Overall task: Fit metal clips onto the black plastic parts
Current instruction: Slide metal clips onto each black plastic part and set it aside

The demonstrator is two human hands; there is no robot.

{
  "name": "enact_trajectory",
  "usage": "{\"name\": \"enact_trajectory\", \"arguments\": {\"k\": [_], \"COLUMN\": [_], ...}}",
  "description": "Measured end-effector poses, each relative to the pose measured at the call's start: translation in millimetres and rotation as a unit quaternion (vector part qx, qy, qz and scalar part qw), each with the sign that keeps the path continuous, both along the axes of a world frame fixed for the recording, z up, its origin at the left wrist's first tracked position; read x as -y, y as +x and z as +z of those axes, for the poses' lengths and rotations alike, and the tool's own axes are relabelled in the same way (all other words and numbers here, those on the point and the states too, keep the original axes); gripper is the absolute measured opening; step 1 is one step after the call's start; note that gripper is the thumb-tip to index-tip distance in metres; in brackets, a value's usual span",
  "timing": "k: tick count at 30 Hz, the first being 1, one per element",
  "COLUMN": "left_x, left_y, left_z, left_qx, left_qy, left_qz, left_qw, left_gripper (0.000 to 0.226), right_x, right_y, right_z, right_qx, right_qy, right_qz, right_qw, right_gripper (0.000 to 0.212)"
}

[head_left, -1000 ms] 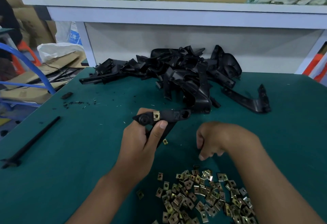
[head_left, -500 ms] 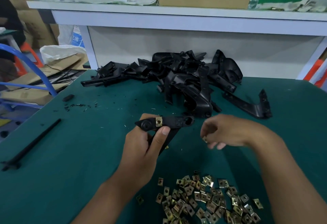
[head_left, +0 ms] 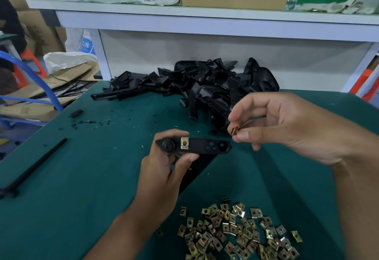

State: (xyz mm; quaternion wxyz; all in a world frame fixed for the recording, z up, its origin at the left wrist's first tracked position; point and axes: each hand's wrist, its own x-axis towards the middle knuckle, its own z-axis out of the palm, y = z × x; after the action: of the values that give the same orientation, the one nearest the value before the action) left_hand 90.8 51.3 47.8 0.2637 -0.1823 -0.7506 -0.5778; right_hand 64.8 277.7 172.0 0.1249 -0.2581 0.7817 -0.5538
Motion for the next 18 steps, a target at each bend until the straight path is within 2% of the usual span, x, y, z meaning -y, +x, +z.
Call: {"name": "enact_trajectory", "arguments": {"k": [5,18], "left_x": [0,-1], "left_y": [1,2], "left_z": [0,-2], "left_qx": [-0.022,-0.013], "left_qy": [-0.007,-0.014], "left_qz": [0.001,-0.033], "left_qw": [1.0,0.999], "left_gripper": [0.021,0.023], "right_x": [4,13], "right_y": [5,6], "right_z": [4,1], "right_qx": [-0.006,-0.02], "right_qy": [0.002,0.041], "right_qz": [0.009,0.007], "right_qw": [1.0,0.999], "right_gripper": [0.018,0.007]}}
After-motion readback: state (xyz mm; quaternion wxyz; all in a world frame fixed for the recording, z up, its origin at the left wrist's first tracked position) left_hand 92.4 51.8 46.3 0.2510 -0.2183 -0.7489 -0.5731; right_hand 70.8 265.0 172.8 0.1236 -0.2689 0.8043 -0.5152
